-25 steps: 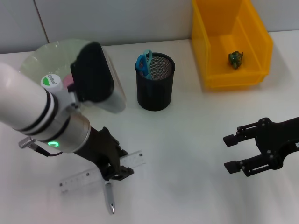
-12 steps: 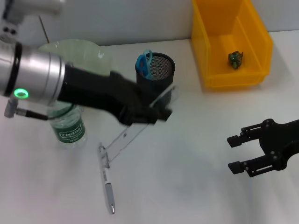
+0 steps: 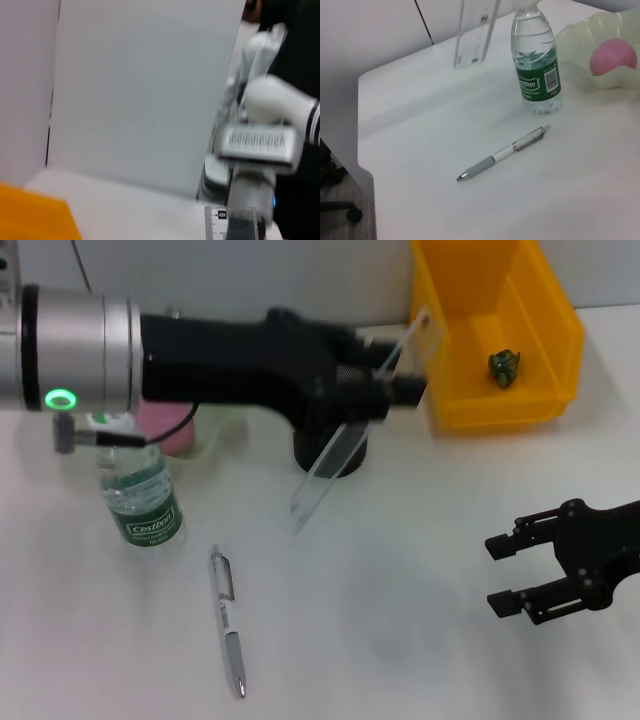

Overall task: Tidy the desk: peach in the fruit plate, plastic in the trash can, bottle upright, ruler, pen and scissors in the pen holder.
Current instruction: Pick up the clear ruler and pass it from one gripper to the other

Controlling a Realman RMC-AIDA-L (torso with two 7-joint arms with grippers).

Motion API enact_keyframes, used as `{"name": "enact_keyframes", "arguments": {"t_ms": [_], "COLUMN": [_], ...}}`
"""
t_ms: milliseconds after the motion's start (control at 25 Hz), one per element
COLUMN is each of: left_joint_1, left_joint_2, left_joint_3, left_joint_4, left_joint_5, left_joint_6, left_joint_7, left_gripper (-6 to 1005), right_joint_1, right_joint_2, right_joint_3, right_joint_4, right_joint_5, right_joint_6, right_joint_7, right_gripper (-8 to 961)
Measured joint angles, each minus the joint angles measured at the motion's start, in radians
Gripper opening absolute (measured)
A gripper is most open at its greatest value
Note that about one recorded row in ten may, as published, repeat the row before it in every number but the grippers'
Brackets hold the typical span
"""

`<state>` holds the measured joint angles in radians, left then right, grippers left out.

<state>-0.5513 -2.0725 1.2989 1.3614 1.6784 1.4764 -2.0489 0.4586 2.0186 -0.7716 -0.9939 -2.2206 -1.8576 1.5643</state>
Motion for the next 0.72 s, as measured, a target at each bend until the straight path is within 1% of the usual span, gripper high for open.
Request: {"name": "enact_keyframes", "arguments": {"t_ms": [120, 160, 200, 240, 320, 360, 400, 560, 640, 720], "left_joint_1": [0.017, 0.038, 0.038, 0.045, 0.064, 0.076, 0.076, 0.084, 0.086, 0.090], "left_joint_2": [-0.002, -0.003, -0.003, -0.003, -0.003, -0.003, -0.003, -0.004, -0.004, -0.005], "left_joint_3": [0.023, 0.066, 0.066, 0.084, 0.127, 0.173, 0.173, 0.268, 0.305, 0.346], "left_joint_4": [-0.029, -0.048, -0.048, -0.055, -0.071, -0.086, -0.086, -0.121, -0.150, -0.189], "left_joint_5": [-0.111, -0.203, -0.203, -0.231, -0.302, -0.361, -0.361, -0.466, -0.545, -0.658], "left_joint_6": [-0.071, -0.153, -0.153, -0.184, -0.255, -0.322, -0.322, -0.476, -0.530, -0.578], "left_joint_7": [0.087, 0.159, 0.159, 0.187, 0.260, 0.318, 0.318, 0.416, 0.487, 0.585], "left_gripper": [391, 391, 391, 392, 392, 392, 392, 392, 392, 392], "right_joint_1": [-0.003, -0.003, -0.003, -0.003, -0.003, -0.003, -0.003, -0.003, -0.003, -0.004], "right_joint_2": [0.001, 0.002, 0.002, 0.002, 0.003, 0.003, 0.003, 0.004, 0.005, 0.005], "right_joint_3": [0.000, 0.000, 0.000, 0.000, 0.000, 0.000, 0.000, 0.000, 0.000, 0.000], "right_joint_4": [0.000, 0.000, 0.000, 0.000, 0.000, 0.000, 0.000, 0.004, 0.005, 0.007], "right_joint_5": [0.003, 0.003, 0.003, 0.003, 0.002, 0.001, 0.001, 0.001, 0.001, 0.000], "right_joint_6": [0.000, 0.000, 0.000, 0.000, 0.001, 0.001, 0.001, 0.009, 0.010, 0.012], "right_joint_7": [-0.002, -0.002, -0.002, -0.003, -0.004, -0.008, -0.008, -0.017, -0.018, -0.024], "right_gripper": [718, 718, 718, 718, 718, 718, 718, 718, 718, 718]}}
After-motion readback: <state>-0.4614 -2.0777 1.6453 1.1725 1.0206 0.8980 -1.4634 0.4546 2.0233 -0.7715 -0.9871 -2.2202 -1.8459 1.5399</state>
